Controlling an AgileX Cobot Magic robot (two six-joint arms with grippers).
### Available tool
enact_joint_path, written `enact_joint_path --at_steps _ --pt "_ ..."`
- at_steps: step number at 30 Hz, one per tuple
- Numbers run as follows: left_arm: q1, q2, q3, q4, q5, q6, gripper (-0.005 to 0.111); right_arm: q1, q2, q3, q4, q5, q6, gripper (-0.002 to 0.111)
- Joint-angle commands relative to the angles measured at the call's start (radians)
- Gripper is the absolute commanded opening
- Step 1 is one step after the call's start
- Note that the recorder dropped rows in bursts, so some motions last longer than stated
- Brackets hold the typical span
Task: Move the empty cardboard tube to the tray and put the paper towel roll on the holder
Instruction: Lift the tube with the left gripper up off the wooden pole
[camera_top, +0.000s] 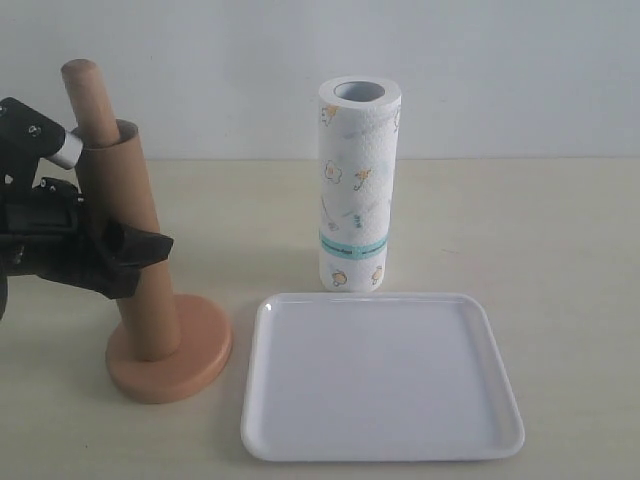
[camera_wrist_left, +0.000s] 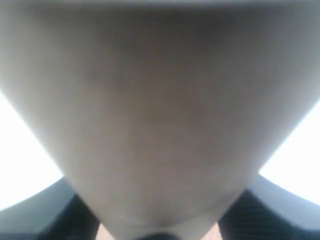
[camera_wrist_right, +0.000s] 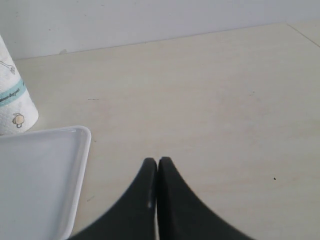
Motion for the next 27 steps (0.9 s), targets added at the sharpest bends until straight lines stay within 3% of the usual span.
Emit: enact_joint_path --at_steps 1,27 --pt "-0.003 -0.012 -0.007 -0.003 -0.005 -0.004 0.004 -0.005 -0.005 -0.001 -0.004 -0.004 -0.002 0.0" --pt "-0.003 -0.352 -0.007 -0.003 -0.045 -0.074 0.004 -0.005 -0.005 -0.001 -0.004 -0.004 -0.002 0.0"
